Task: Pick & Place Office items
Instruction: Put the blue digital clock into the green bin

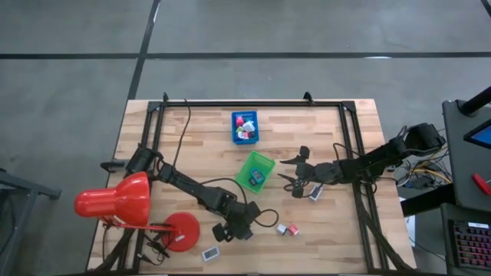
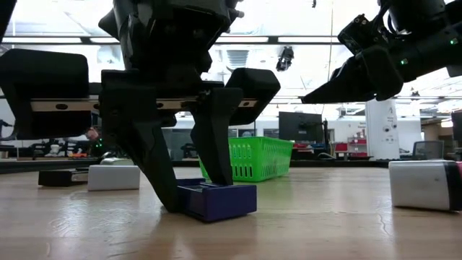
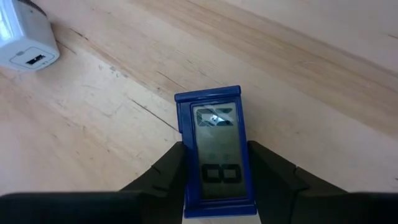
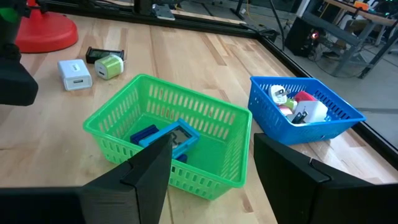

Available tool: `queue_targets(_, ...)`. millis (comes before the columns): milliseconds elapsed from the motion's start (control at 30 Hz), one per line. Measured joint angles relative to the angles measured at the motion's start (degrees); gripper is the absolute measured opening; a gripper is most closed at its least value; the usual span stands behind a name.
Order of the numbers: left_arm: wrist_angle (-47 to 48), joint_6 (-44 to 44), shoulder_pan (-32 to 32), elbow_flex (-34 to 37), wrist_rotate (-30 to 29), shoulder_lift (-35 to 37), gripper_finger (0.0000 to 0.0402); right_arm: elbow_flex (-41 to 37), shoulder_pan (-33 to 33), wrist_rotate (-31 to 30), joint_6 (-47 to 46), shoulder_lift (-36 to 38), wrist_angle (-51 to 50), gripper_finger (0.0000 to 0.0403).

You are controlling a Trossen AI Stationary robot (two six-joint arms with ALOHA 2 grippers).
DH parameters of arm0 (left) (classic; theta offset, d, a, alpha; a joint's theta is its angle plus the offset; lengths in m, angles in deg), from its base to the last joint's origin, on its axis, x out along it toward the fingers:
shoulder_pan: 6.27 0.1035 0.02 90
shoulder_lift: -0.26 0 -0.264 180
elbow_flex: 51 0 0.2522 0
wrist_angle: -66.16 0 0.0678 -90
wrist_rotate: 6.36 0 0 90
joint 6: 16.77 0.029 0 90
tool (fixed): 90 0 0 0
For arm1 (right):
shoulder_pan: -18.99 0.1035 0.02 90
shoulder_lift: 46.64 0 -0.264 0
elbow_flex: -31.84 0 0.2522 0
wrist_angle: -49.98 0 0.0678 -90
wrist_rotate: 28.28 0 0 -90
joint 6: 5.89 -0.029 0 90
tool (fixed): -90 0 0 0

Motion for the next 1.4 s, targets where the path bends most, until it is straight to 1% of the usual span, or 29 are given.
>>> queue_targets(433, 0.71, -0.07, 0.61, 0.23, -2.1, 1.36, 0.0136, 0.0, 0.01, 0.0, 0.0, 0.0, -0.01, 0.0221)
queue_targets(567, -1.06, -0.23, 1.78, 1.21, -1.78, 1.51, 0.0136, 0.0, 0.01, 0.0, 0.0, 0.0, -0.01, 0.0221)
queue_targets(767, -8.55, -1.17, 2.84, 4.92, 2.96, 2.82, 0.0136, 0.0, 0.01, 0.04, 0.0, 0.0, -0.04, 0.0221)
queue_targets(900, -15.83, -2.51, 3.17, 9.4, 3.33, 6.48, 0.0136, -0.07, 0.01, 0.07, 0.0, 0.0, -0.01, 0.0221)
queue_targets(1000, -22.3, -4.31, 3.9, 14.26, 4.13, 10.35, 0.0136, -0.15, 0.0, 0.07, 0.0, 0.0, -0.05, 0.0221)
queue_targets(1200, -40.21, -9.31, 6.38, 25.54, 5.05, 18.12, 0.0136, -0.3, 0.01, 0.09, 0.0, 0.0, 0.13, 0.0221)
queue_targets(1400, -60.57, -13.85, 9.87, 35.83, 4.76, 22.89, 0.0136, -0.37, 0.01, 0.09, 0.03, 0.0, 1.01, 0.0221)
